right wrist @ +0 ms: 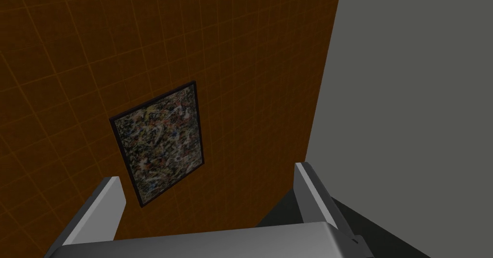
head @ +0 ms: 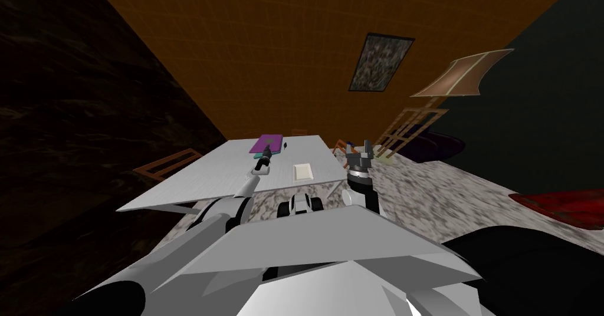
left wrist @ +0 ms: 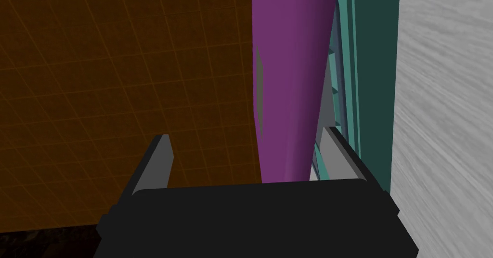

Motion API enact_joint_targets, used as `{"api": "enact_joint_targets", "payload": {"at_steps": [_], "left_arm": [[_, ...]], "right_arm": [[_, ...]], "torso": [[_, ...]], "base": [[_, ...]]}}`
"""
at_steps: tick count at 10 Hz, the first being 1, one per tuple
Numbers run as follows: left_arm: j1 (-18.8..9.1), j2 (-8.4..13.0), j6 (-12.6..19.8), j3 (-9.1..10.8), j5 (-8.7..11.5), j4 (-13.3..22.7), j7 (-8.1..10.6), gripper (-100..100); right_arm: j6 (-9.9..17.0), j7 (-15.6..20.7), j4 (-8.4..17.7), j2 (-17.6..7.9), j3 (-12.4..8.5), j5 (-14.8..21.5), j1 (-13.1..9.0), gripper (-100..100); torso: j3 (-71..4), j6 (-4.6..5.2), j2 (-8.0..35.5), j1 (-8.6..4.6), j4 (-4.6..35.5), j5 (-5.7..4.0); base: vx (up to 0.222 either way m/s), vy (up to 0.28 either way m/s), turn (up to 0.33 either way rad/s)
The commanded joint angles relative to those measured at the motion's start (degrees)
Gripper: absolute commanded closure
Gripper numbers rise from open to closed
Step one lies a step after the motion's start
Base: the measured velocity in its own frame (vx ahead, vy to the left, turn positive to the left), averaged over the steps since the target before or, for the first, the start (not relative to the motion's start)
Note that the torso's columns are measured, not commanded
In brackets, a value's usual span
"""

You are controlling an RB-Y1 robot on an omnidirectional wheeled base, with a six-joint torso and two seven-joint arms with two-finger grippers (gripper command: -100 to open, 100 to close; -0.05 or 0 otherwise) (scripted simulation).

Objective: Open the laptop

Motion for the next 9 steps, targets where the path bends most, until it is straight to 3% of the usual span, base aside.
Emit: {"api": "enact_joint_targets", "payload": {"at_steps": [1,2,3,4,9], "left_arm": [[-1.26,0.05,2.65,-2.05,0.84,-2.07,0.19,-100],[-1.63,0.15,3.75,-2.9,1.17,-2.94,0.37,-100],[-1.38,0.03,3.05,-2.42,1.01,-2.13,0.31,-100],[-1.42,0.04,3.21,-2.54,1.06,-2.05,0.44,0],[-1.28,0.0,3.32,-2.54,1.05,-1.93,0.43,0]], "right_arm": [[0.0,0.0,0.0,0.0,0.0,0.0,-0.01,0],[0.0,0.0,0.0,0.0,0.0,0.0,0.0,0],[0.0,0.0,0.0,0.0,0.0,0.0,0.0,0],[0.0,0.0,0.0,0.0,0.0,0.0,-0.01,0],[0.0,0.0,0.0,0.0,0.0,0.0,-0.01,0]], "torso": [[-0.01,0.09,-0.01,-0.07,-0.02,0.0],[0.0,0.01,0.01,-0.09,0.0,-0.02],[0.0,-0.04,-0.01,-0.07,-0.02,-0.04],[-0.02,0.0,-0.04,-0.05,-0.05,-0.01],[-0.12,0.02,-0.18,0.01,-0.16,0.06]], "base": [[-0.004,-0.01,0.072],[-0.005,-0.016,0.137],[-0.001,-0.009,0.026],[0.0,0.0,0.0],[0.0,0.0,0.0]]}}
